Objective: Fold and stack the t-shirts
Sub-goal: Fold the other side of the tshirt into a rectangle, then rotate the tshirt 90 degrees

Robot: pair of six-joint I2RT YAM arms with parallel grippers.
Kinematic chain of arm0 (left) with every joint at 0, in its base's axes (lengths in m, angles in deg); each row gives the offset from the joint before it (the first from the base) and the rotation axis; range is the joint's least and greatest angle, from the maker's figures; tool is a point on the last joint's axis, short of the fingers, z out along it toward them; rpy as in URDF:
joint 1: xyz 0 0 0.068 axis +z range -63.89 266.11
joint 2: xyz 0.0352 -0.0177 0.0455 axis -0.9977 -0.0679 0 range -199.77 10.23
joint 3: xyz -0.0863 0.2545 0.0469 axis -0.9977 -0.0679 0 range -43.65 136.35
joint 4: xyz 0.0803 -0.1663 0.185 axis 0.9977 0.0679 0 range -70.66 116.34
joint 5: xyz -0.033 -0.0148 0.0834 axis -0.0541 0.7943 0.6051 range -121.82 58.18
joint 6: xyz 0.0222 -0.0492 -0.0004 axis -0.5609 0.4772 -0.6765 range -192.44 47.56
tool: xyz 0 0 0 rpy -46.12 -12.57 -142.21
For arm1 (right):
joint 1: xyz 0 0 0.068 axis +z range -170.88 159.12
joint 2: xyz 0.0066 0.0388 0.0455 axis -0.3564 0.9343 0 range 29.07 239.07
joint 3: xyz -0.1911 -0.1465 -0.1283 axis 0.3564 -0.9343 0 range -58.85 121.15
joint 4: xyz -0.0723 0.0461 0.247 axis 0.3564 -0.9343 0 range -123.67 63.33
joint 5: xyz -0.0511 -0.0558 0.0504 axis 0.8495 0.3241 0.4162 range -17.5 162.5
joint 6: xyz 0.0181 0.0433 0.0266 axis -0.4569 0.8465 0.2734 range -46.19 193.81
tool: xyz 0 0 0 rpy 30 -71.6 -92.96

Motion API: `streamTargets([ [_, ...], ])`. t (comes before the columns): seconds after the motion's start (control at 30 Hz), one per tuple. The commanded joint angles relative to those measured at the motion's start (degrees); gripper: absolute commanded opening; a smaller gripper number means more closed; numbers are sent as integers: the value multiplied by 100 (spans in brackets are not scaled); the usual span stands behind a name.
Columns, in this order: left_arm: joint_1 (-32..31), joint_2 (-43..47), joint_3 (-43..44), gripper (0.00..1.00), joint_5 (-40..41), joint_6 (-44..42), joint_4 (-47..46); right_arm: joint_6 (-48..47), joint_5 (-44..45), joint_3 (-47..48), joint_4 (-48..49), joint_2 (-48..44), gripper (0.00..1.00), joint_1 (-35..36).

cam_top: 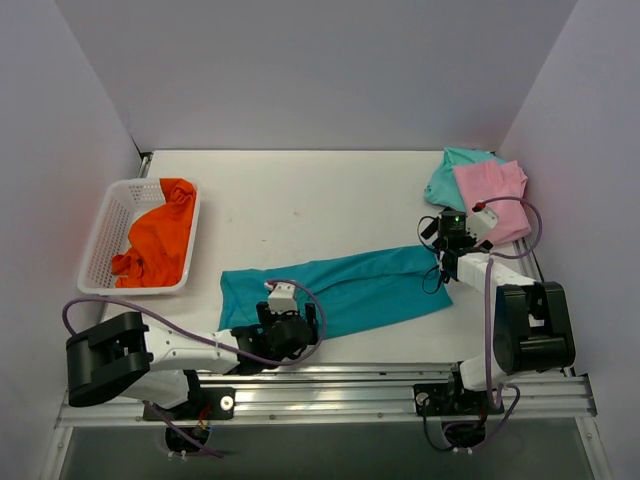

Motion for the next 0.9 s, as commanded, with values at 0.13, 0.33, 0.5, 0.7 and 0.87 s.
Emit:
streamTargets([
  [0.13, 27, 963, 272, 94, 1717, 1678, 2396, -24, -82, -35, 126, -55, 98, 145],
  [0.33, 27, 1719, 132, 94, 1929, 1459, 2371, -50, 164, 53, -6, -388, 93, 672],
  [0.5, 167, 1879, -79, 95, 1895, 1345, 2046, -103, -72, -8, 196, -416, 54, 1306],
  [0.7, 536, 1246, -27, 98, 1570, 1520, 1870, 72, -302, -175, 389, 67, 0, 1438],
  [0.87, 1037, 780, -184, 58, 1121, 1442, 1266, 319, -135, -535, 530, 183, 0, 1508],
])
